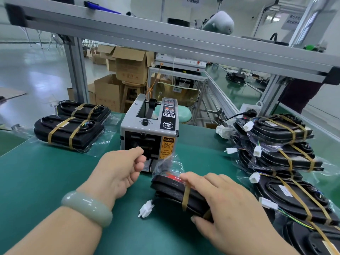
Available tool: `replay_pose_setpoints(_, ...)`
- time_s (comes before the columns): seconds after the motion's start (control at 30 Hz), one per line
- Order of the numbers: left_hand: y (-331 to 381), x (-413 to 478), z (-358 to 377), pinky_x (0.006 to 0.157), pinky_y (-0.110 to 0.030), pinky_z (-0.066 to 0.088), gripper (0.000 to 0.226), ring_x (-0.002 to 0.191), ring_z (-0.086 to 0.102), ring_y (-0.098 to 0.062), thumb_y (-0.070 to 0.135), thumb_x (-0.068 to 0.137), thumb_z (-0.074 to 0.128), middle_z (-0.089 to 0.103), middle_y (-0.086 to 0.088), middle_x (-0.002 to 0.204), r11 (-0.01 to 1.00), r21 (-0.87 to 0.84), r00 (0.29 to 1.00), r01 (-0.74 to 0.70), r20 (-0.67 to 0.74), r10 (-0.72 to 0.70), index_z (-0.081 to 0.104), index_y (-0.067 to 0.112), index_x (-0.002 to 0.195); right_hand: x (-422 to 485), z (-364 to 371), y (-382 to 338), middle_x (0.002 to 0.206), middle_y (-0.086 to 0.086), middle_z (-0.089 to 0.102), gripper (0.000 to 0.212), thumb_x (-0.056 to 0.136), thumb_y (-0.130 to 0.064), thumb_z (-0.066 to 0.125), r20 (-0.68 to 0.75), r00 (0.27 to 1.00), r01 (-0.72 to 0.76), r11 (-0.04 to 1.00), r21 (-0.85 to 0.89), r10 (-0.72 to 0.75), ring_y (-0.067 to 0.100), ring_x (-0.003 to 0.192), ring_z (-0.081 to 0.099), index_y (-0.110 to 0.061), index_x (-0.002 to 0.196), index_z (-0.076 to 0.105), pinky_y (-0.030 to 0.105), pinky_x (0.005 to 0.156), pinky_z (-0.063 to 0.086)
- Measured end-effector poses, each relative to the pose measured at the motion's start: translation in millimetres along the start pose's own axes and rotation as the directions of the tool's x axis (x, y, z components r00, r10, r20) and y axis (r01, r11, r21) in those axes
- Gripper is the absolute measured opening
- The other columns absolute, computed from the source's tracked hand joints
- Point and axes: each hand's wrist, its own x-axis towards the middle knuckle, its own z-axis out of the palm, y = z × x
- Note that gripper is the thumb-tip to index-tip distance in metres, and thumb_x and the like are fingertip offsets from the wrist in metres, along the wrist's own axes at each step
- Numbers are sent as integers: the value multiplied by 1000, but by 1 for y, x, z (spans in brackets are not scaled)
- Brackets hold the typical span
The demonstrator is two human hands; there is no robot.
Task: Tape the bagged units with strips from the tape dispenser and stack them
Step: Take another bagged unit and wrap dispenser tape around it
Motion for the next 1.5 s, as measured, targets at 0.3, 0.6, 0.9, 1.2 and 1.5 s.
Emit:
replay_pose_setpoints(0.3,9,11,11,34,-10,39,16,34,53,2,20,93,59,66,6,49,996,-90,998,-28,-53,24,62,11,80,-3,5,-2,78,-14,55,86,42,-50,79,-47,999,-3,1000,5,3,14,67,56,-42,122,47,24,52,49)
replay_pose_setpoints(0.6,7,20,17,38,-16,40,9,43,58,-6,19,89,63,71,-5,72,995,-43,977,-88,-196,78,60,11,89,-3,6,-5,76,-14,55,88,37,-51,82,-53,999,-5,1000,9,6,14,65,56,-41,119,53,23,50,47)
replay_pose_setpoints(0.9,8,24,23,35,-17,38,17,47,54,-8,10,86,58,65,-3,64,994,20,947,-108,-301,109,59,8,69,-3,7,-5,75,-14,55,88,34,-51,81,-59,998,-5,1000,22,6,13,63,55,-42,117,54,23,48,46)
replay_pose_setpoints(1.2,-18,-42,-3,45,-20,41,21,44,52,-4,20,86,62,64,3,58,989,0,987,-151,49,151,64,17,65,-3,8,-7,76,-14,55,87,35,-47,80,-81,997,-17,999,40,20,15,65,56,-42,118,51,24,50,50)
replay_pose_setpoints(1.5,-59,-78,-5,98,-29,38,21,103,55,12,51,62,68,66,22,105,900,205,923,-385,67,379,76,33,68,-7,8,-20,73,-13,55,83,32,-41,83,-90,993,-73,996,59,78,16,61,55,-42,111,60,25,46,46)
